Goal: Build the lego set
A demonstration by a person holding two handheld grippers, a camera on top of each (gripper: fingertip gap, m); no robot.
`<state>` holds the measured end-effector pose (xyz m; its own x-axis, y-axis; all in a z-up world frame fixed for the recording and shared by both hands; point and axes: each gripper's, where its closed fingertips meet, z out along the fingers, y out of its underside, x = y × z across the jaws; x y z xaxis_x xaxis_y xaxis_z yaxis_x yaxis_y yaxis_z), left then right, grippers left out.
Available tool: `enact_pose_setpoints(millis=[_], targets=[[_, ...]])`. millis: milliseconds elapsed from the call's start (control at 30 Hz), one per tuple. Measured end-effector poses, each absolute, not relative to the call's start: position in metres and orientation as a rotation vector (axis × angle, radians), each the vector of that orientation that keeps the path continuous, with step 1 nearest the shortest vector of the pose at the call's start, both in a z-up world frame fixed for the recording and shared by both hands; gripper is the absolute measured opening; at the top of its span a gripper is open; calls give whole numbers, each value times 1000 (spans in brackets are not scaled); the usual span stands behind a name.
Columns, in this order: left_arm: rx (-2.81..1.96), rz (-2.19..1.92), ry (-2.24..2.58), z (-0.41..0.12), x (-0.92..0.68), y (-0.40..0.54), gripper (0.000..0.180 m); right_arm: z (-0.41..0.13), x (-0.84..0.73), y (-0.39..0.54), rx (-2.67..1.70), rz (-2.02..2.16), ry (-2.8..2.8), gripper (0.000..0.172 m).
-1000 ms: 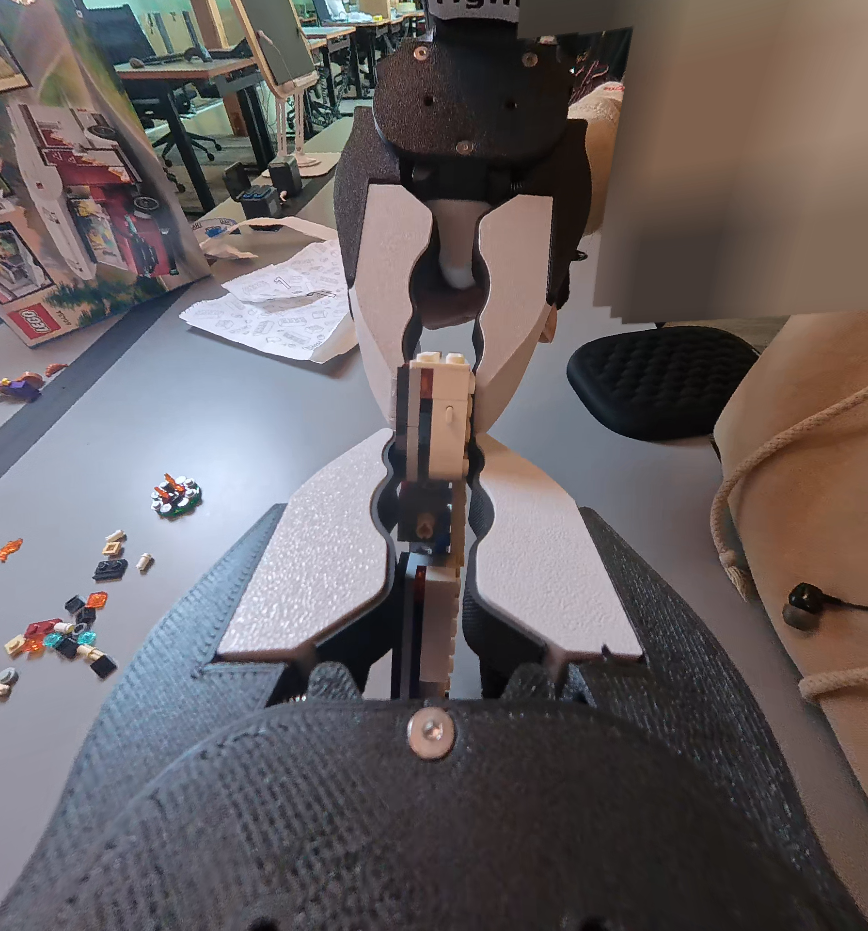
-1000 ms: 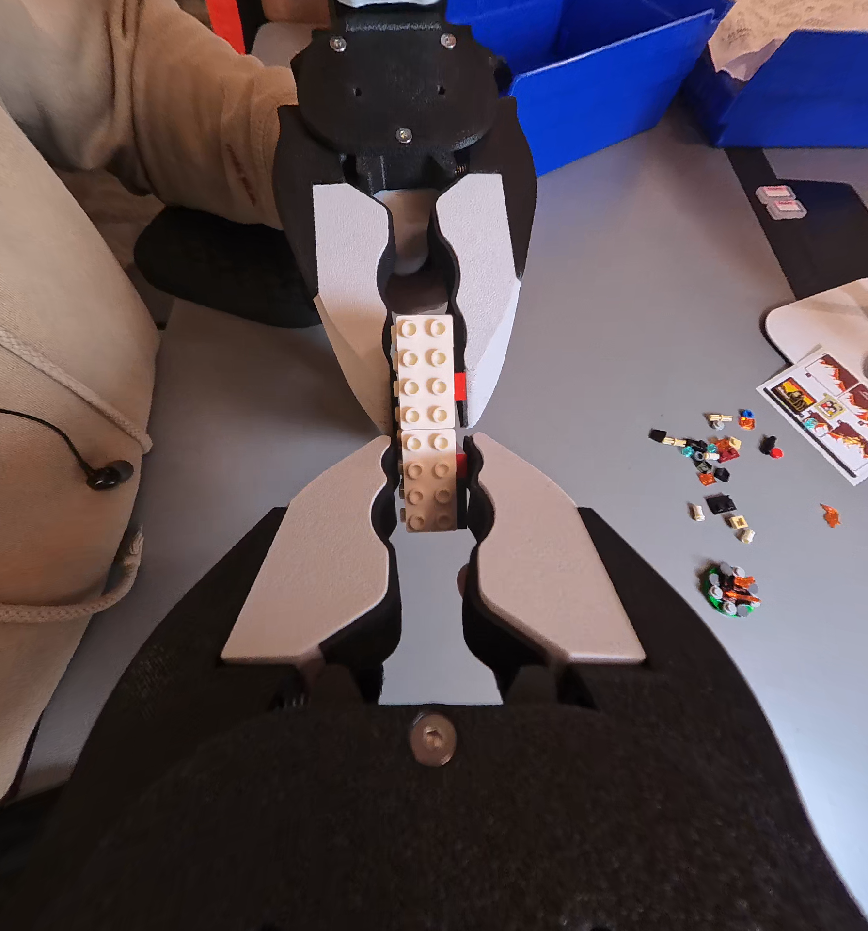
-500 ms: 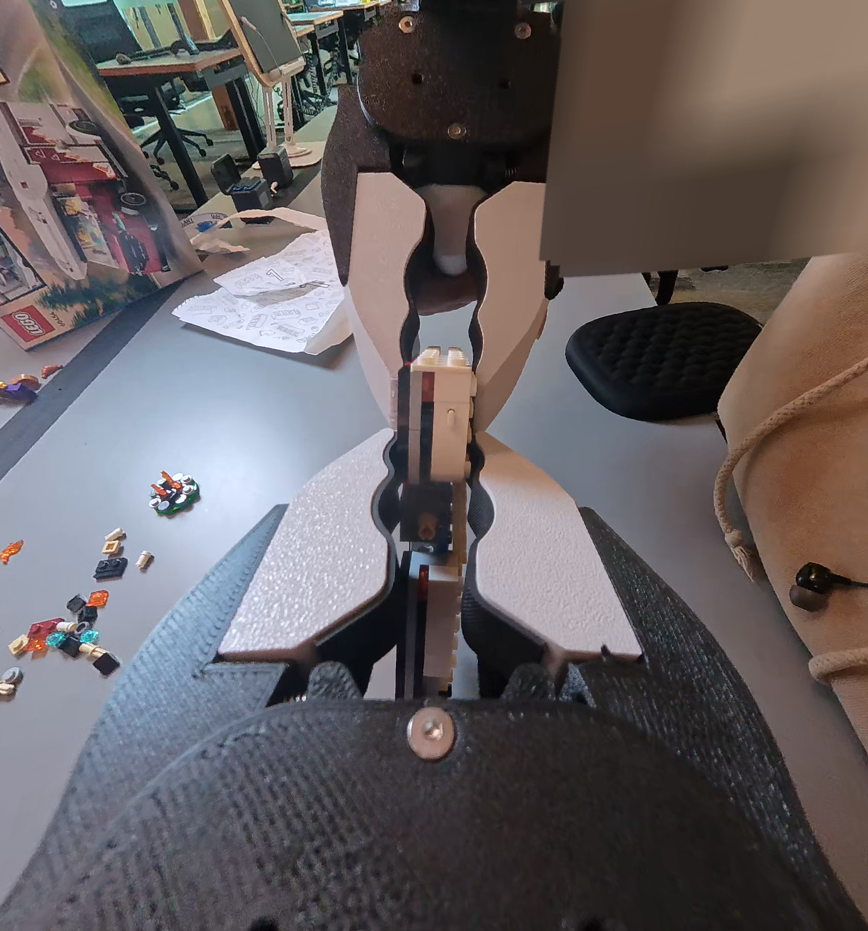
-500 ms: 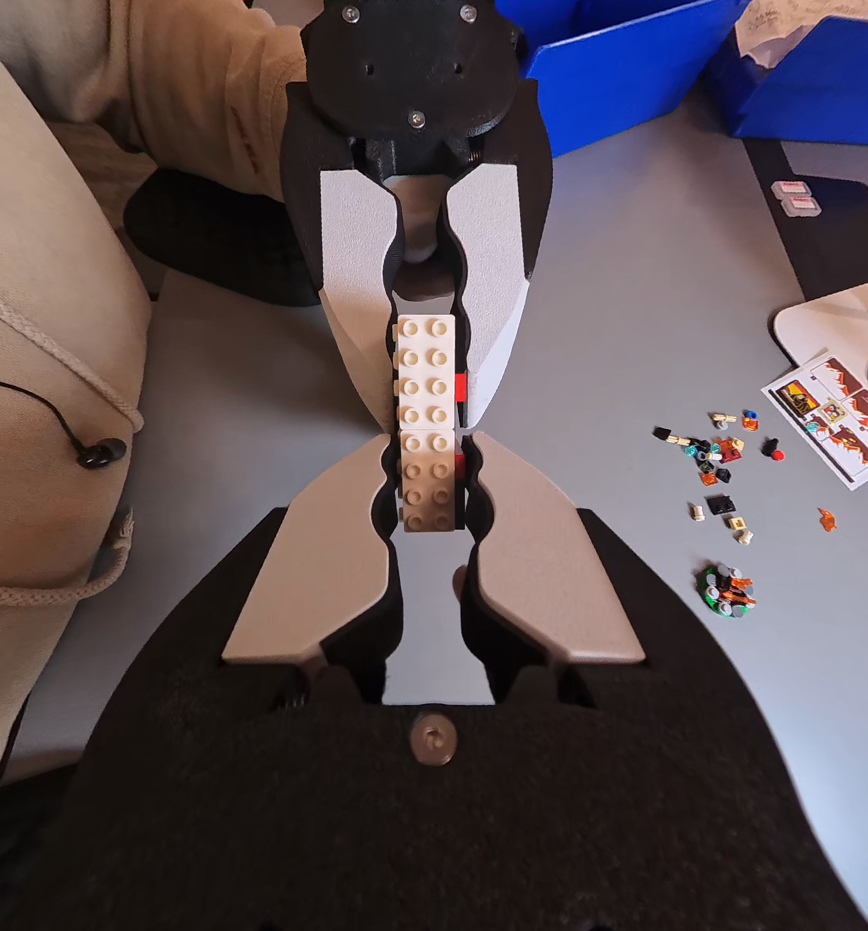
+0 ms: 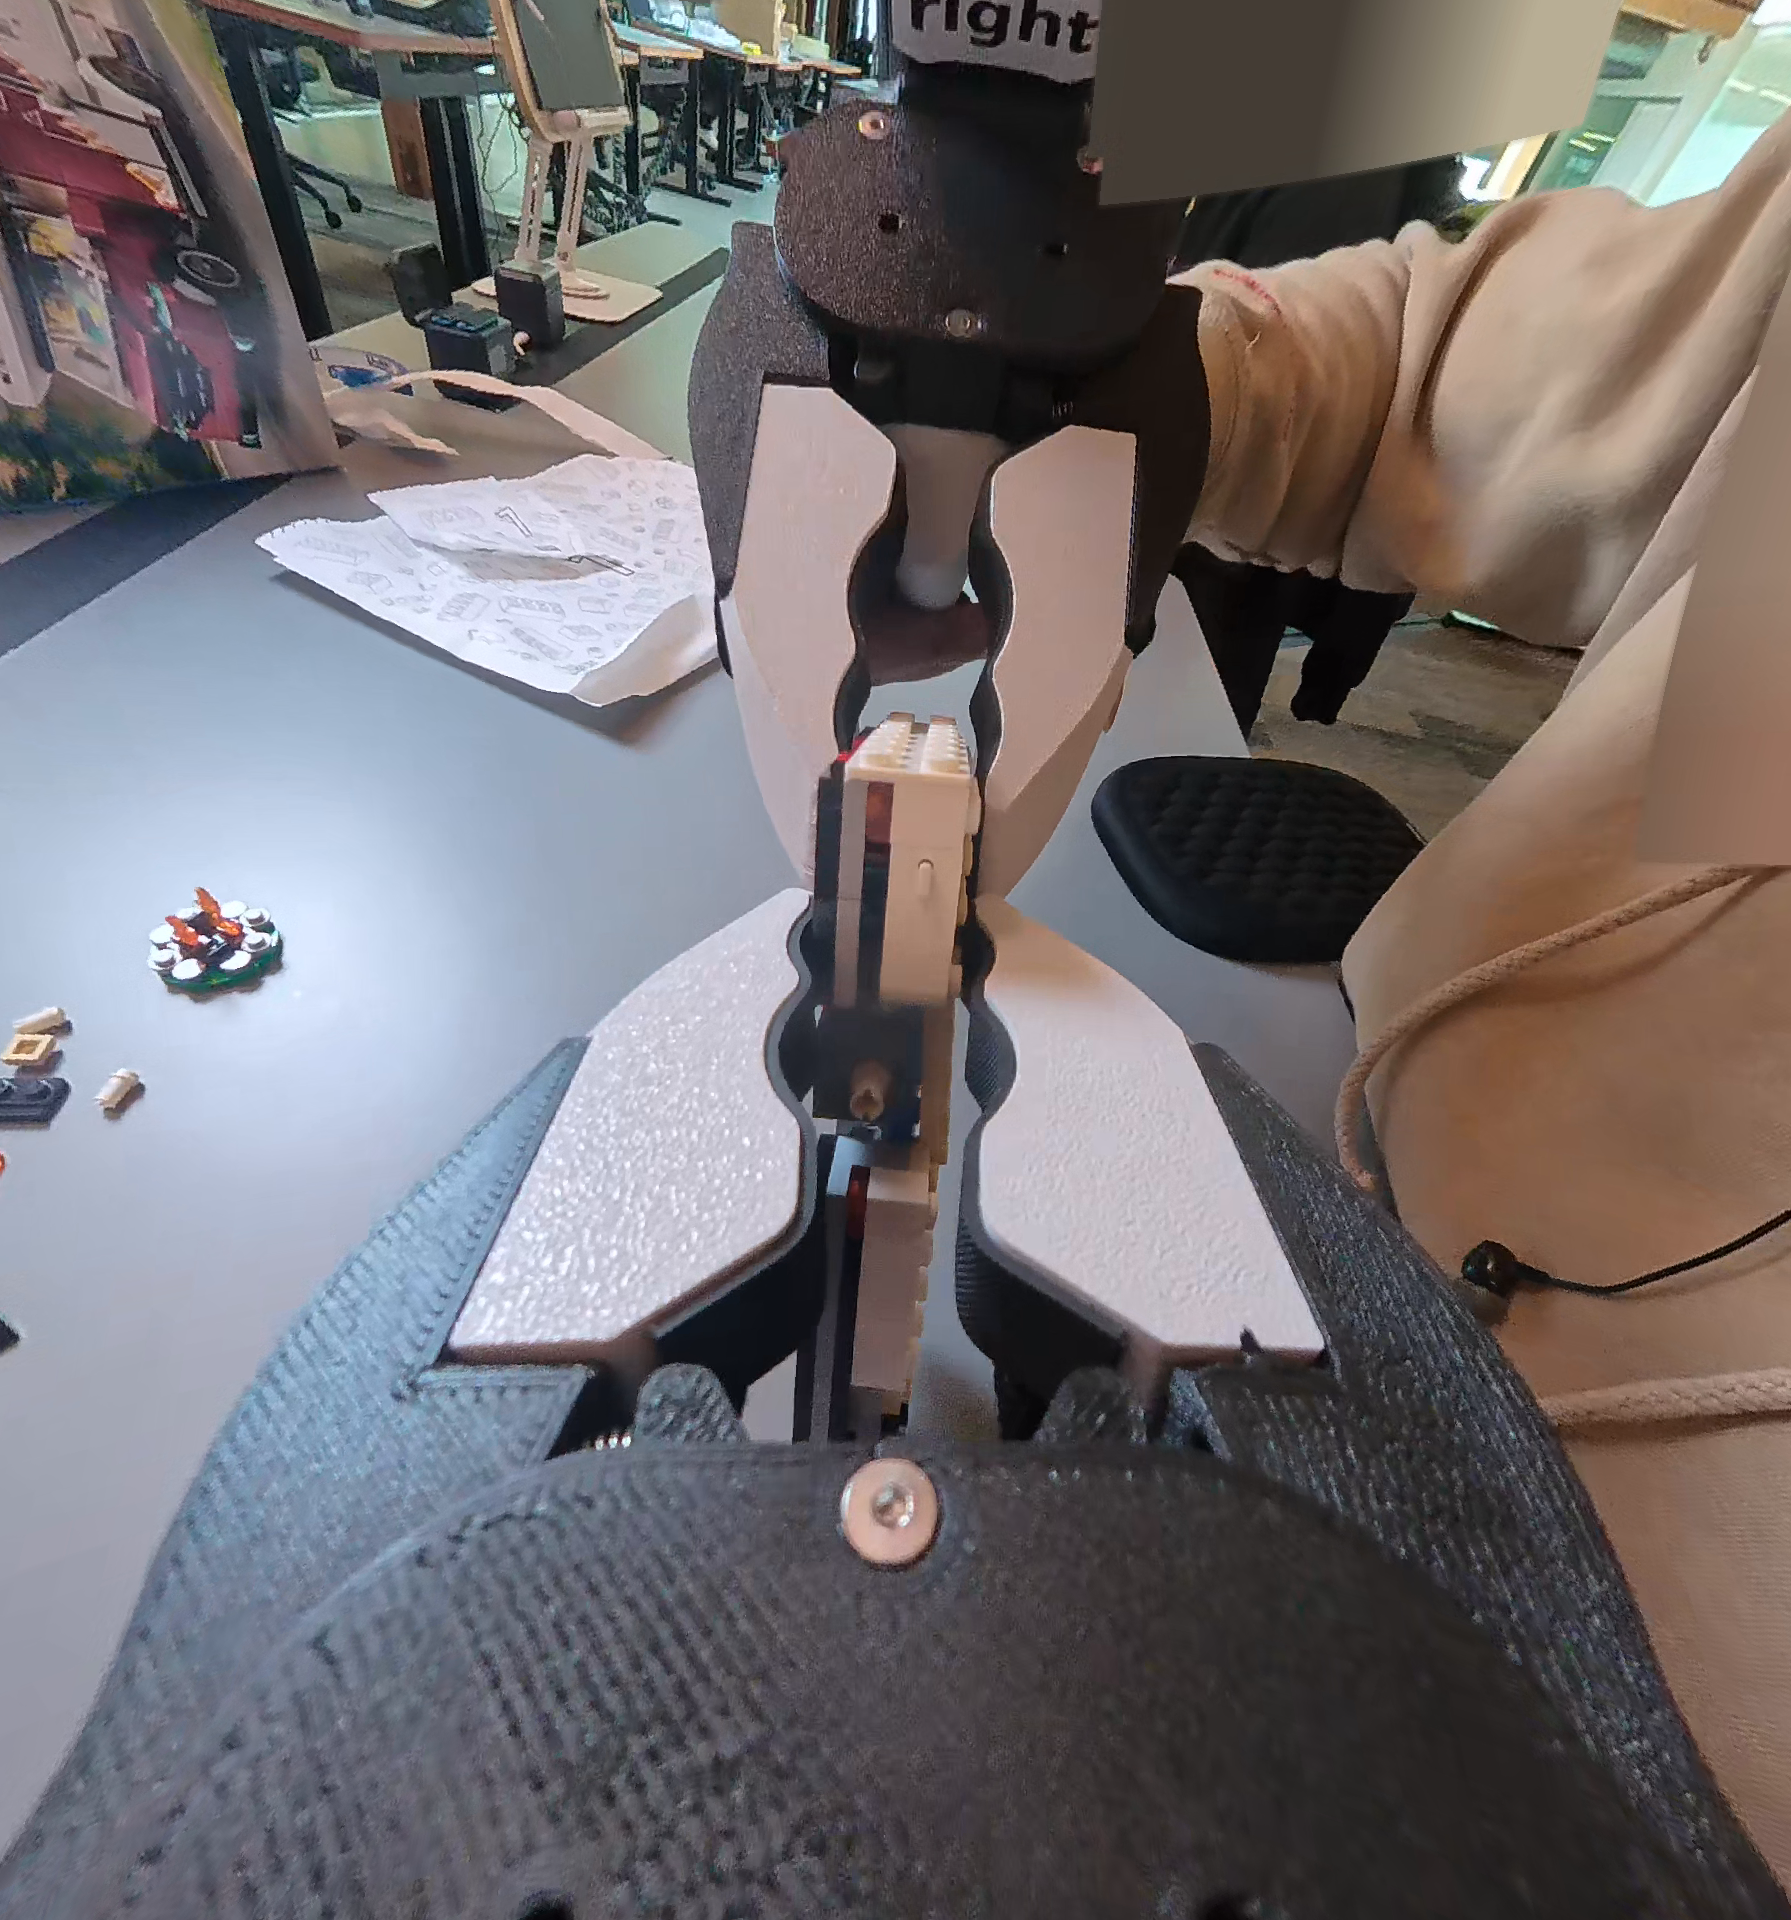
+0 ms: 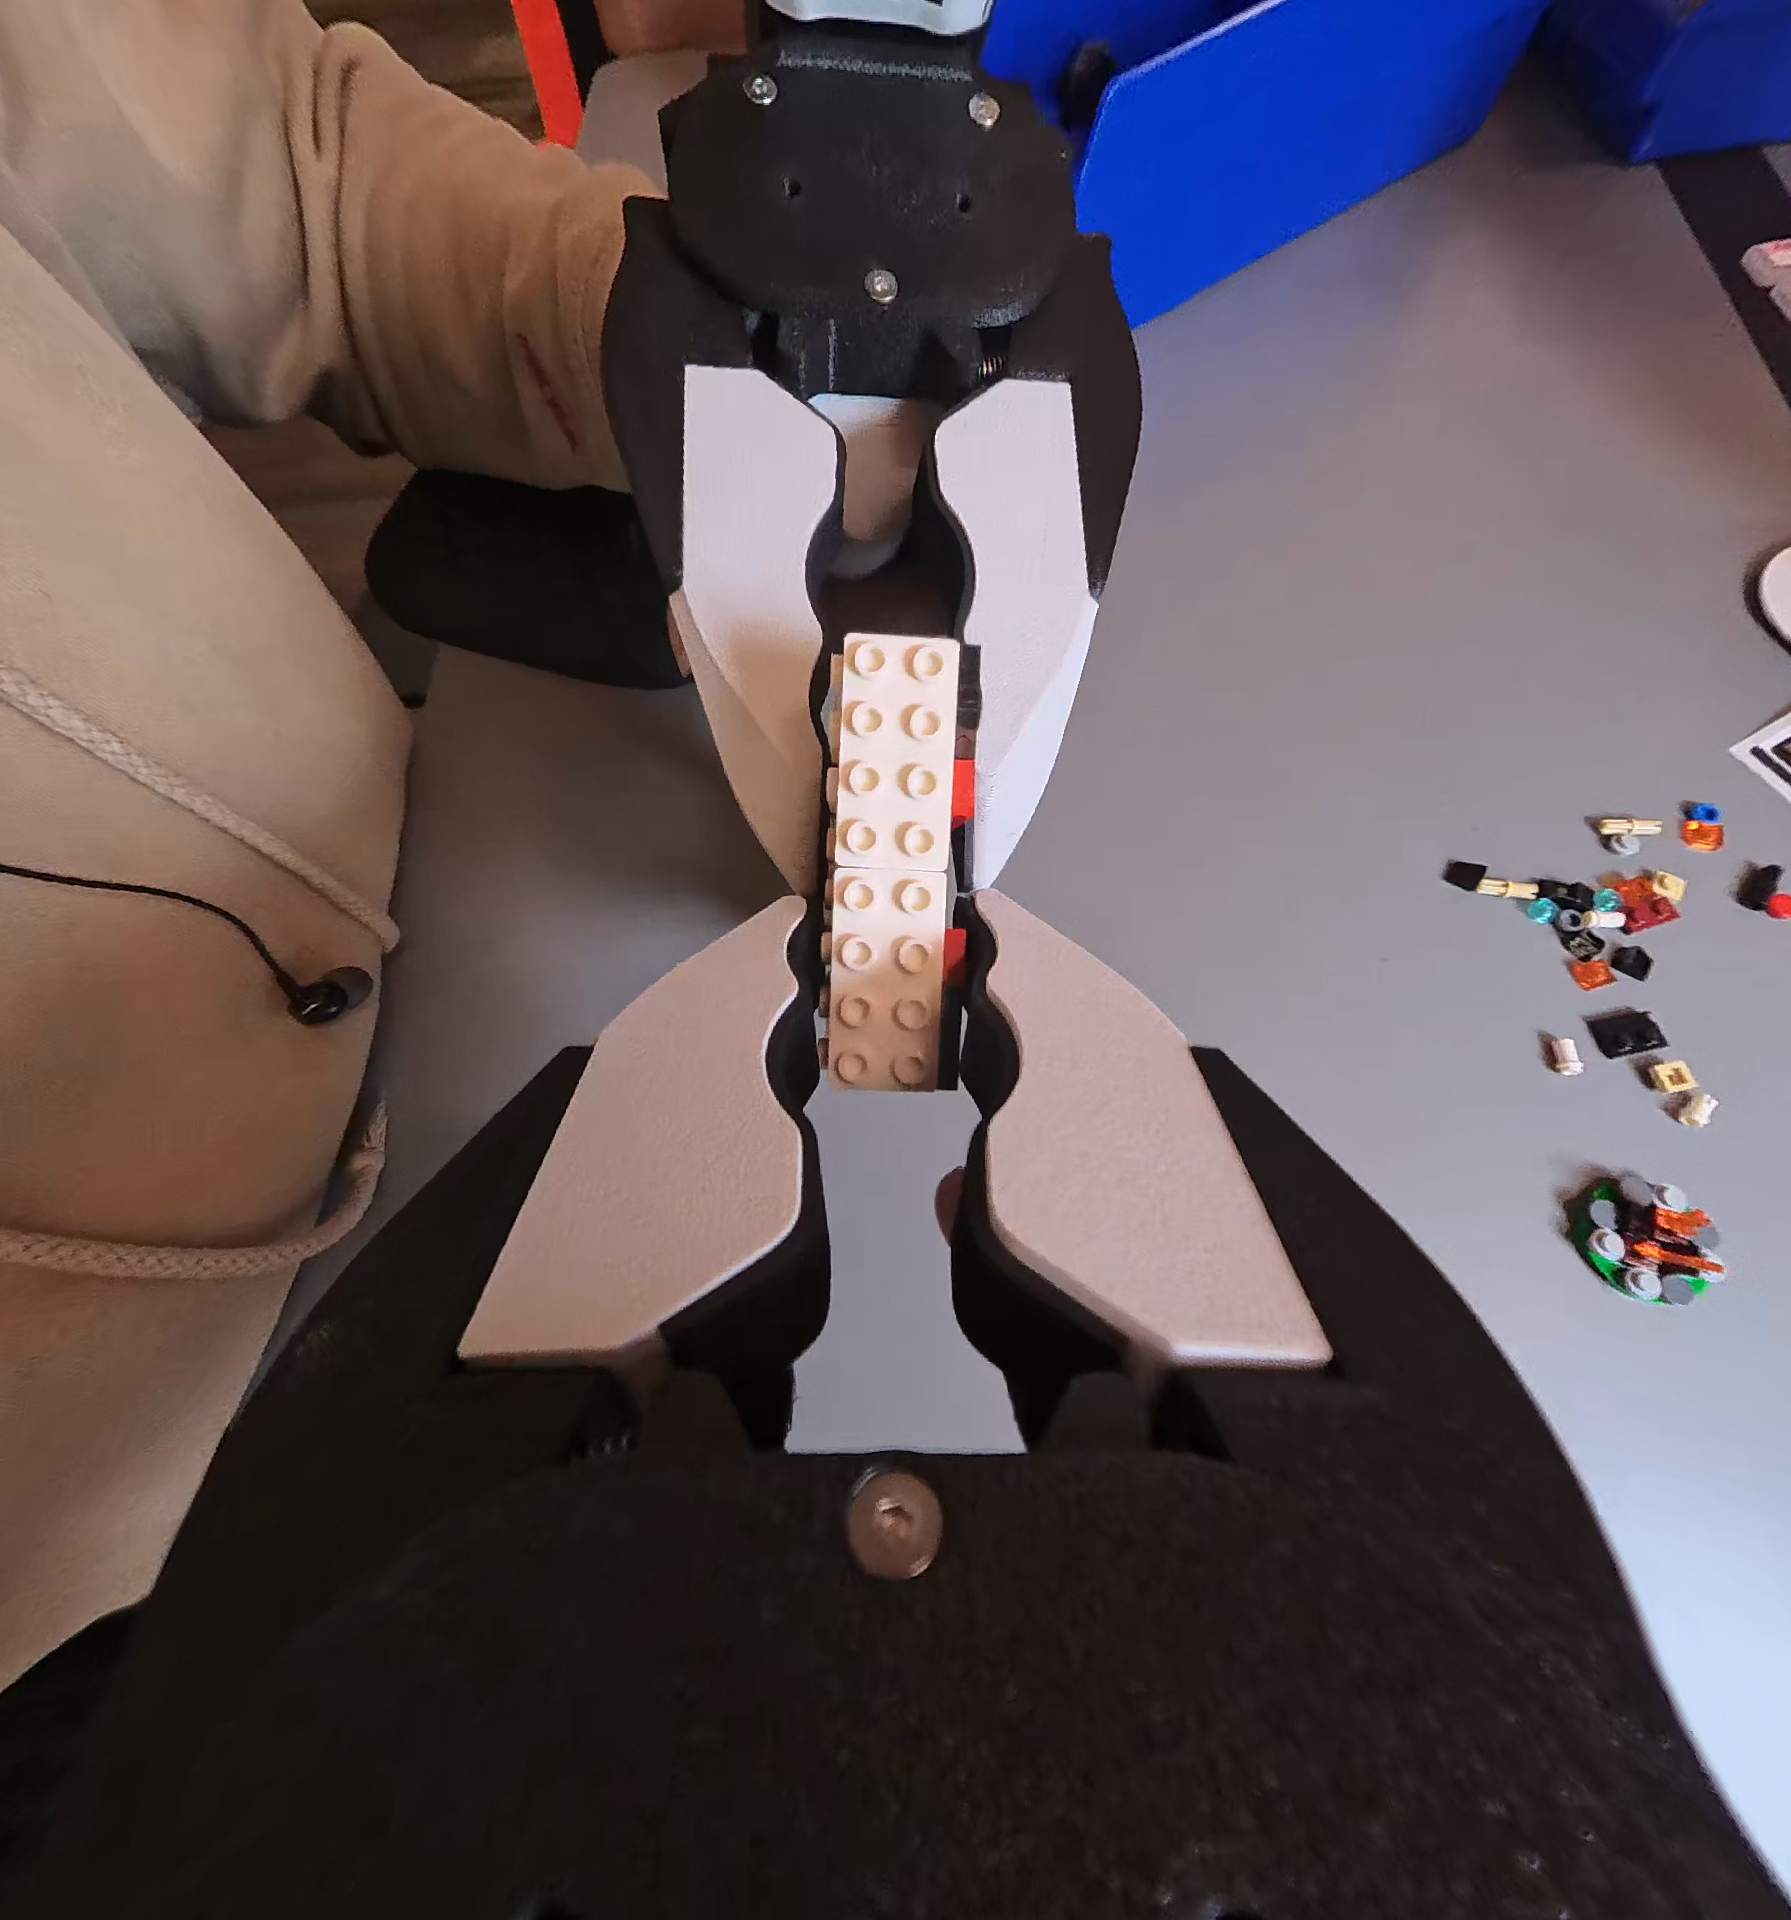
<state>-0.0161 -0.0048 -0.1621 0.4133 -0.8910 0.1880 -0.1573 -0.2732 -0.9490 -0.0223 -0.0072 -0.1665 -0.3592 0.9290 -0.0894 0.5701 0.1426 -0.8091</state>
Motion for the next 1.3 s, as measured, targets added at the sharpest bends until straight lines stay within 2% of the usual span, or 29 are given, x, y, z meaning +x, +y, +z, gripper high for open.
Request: enact_pose_setpoints(millis=[267,333,367,400,567,733,833,1300], targets=[[-1627,-1035,780,-147,-27,8,25,-148,-34,7,-1482,1117,-1977,24],[-1560,-1098,668,-132,-38,15,24,-129,-40,16,-1444,1149,-1891,32],[-1539,-1117,624,-128,-44,17,24,-122,-40,20,-1431,1176,-1855,47],[-1524,-1133,576,-125,-51,20,24,-116,-39,26,-1415,1185,-1809,53],[-1438,-1291,364,-115,-70,28,24,-146,-40,25,-1457,1388,-1576,56],[-1413,-1350,332,-115,-64,29,24,-154,-60,8,-1435,1571,-1408,48],[-1416,-1338,346,-116,-60,28,24,-150,-65,7,-1428,1580,-1406,30],[-1427,-1320,336,-110,-61,30,24,-147,-68,8,-1443,1687,-1353,24]])
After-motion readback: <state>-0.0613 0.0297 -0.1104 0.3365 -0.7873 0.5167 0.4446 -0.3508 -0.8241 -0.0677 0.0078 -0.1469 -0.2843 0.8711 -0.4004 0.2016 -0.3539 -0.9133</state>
